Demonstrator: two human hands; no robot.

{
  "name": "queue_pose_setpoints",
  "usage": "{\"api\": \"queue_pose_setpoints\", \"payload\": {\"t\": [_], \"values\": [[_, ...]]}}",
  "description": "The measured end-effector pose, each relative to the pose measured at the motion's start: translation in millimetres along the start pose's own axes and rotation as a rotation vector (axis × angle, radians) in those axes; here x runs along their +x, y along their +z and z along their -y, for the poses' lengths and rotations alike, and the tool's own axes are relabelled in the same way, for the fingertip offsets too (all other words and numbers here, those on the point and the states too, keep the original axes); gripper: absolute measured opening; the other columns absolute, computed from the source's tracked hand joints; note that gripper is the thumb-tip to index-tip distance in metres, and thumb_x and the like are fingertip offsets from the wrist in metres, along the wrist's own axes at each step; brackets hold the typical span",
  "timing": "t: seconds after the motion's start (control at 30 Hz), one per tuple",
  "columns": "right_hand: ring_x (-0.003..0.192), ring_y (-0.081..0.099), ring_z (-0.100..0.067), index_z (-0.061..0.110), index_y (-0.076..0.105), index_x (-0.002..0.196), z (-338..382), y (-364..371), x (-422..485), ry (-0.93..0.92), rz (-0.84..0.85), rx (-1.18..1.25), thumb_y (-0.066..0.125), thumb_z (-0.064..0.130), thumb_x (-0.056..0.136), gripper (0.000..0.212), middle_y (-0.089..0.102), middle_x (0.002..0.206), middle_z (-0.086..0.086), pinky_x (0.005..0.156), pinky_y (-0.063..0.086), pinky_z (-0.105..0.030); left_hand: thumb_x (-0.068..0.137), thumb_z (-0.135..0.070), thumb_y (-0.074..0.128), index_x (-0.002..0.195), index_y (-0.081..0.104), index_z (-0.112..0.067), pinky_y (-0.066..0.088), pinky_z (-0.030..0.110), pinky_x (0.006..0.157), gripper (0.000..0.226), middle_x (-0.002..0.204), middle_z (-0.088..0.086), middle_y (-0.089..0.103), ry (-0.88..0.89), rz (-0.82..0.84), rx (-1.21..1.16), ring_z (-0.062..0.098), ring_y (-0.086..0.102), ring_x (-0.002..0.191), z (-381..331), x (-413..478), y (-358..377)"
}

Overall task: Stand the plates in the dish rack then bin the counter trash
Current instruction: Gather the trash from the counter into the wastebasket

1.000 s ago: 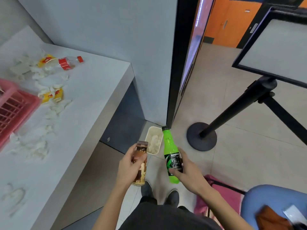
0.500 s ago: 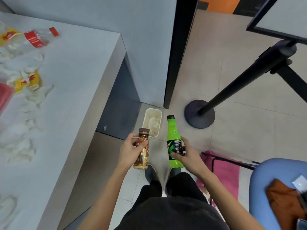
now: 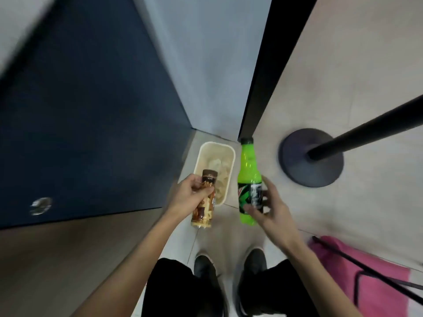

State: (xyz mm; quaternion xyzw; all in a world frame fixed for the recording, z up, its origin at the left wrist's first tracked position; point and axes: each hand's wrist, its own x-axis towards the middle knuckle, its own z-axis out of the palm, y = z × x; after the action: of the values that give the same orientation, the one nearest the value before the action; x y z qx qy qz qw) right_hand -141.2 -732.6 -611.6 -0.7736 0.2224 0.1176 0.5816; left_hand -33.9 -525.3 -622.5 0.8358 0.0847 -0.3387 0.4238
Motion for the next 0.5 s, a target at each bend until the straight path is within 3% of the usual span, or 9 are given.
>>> {"api": "queue_pose_setpoints", "payload": {"t": [0.13, 0.23, 0.33, 0.5], "values": [[0.095, 0.067, -0.011, 0.038, 0.038, 0.143, -65, 19, 78, -0.104, -0.013, 0.06, 0.079, 0.023, 0.08, 0.077, 0.068, 0.108, 0.005, 0.083, 0.056, -0.031, 0.081, -0.031, 0.079, 0.104, 0.064, -0.016, 0.05, 0.019, 0.072, 0.031, 0.097, -0.007, 0.07, 0.036, -0.014, 0.098, 0.005, 0.066, 0.086, 48, 107, 35], [0.102, 0.067, -0.016, 0.044, 0.038, 0.142, -99, 34, 112, -0.154, -0.004, 0.103, 0.076, 0.032, 0.078, 0.075, 0.068, 0.112, 0.001, 0.088, 0.056, -0.044, 0.082, -0.034, 0.077, 0.1, 0.061, -0.017, 0.045, 0.016, 0.064, 0.03, 0.092, -0.008, 0.067, 0.091, -0.058, 0.184, 0.003, 0.063, 0.078, 78, 176, 64], [0.104, 0.066, -0.017, 0.045, 0.037, 0.142, -117, 42, 124, -0.212, -0.002, 0.106, 0.075, 0.029, 0.08, 0.074, 0.069, 0.112, 0.005, 0.087, 0.056, -0.048, 0.086, -0.036, 0.073, 0.099, 0.052, -0.021, 0.04, 0.025, 0.062, 0.028, 0.091, -0.004, 0.064, 0.098, -0.012, 0.378, 0.014, 0.058, 0.075, 112, 226, 98], [0.106, 0.066, -0.021, 0.045, 0.037, 0.142, -123, 45, 123, -0.288, 0.002, 0.137, 0.074, 0.028, 0.08, 0.074, 0.067, 0.115, 0.004, 0.088, 0.054, -0.052, 0.084, -0.039, 0.066, 0.11, 0.055, -0.009, 0.044, 0.03, 0.064, 0.041, 0.097, 0.009, 0.062, 0.035, 0.065, 0.613, 0.027, 0.06, 0.083, 152, 286, 142]]}}
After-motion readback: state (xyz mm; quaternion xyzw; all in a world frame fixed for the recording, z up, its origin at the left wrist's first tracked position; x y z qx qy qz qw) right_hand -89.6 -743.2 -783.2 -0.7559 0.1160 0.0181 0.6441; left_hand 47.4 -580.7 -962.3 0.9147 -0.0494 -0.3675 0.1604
